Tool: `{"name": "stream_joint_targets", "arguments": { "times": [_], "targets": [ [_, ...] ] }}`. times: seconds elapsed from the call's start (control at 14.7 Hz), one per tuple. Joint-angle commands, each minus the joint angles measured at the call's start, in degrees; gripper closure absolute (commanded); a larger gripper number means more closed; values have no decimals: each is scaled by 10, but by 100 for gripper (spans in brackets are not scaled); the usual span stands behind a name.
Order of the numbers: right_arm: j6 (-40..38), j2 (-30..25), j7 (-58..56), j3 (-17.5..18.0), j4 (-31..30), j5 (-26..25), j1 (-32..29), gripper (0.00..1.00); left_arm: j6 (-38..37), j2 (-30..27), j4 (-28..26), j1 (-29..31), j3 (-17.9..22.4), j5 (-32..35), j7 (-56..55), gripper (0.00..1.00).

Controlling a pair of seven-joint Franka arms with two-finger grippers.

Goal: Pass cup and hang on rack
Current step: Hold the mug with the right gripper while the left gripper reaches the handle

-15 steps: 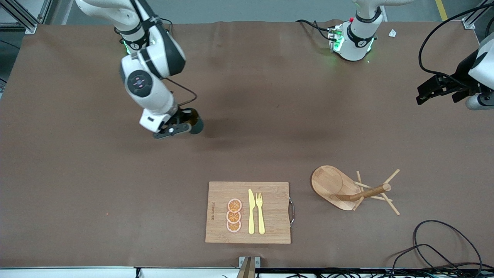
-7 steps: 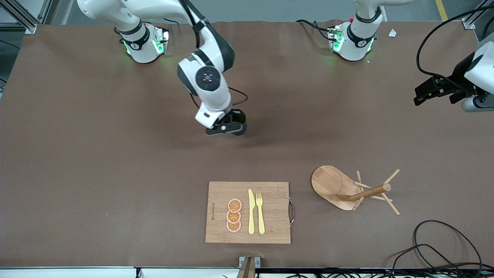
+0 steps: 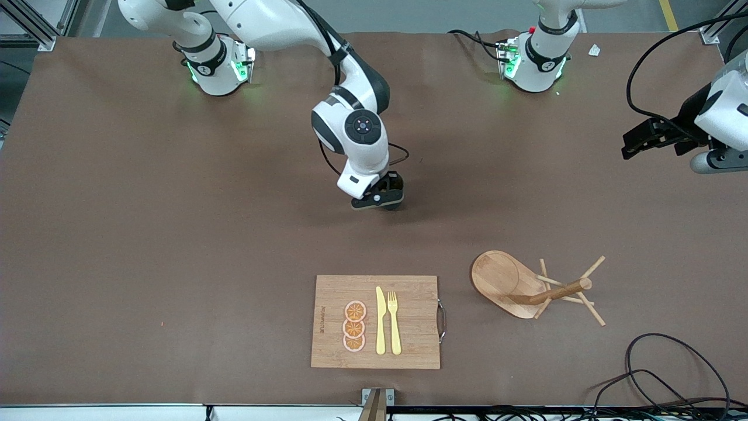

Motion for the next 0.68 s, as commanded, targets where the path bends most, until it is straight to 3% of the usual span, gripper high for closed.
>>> {"name": "stream_joint_targets", "arguments": {
  "times": [0.0, 0.2, 0.27, 0.34, 0.61],
  "targets": [
    [-6, 28, 33, -9, 40, -10, 14, 100, -5, 0, 6, -6, -4, -1, -74, 0],
    [-5, 36, 43, -9, 48, -14, 15, 95, -5, 2, 6, -46, -8, 1, -197, 0],
    [-5, 36, 60, -8, 48, -13, 14, 72, 1, 9, 7, -62, -11, 2, -235, 0],
    [-6, 36, 74, -9, 48, -16, 14, 1, 8, 12, 7, -81, -16, 6, -278, 0],
    [-14, 26, 66, -8, 50, -14, 8, 0, 33, 34, 7, -152, -20, 8, -423, 0]
  ]
}}
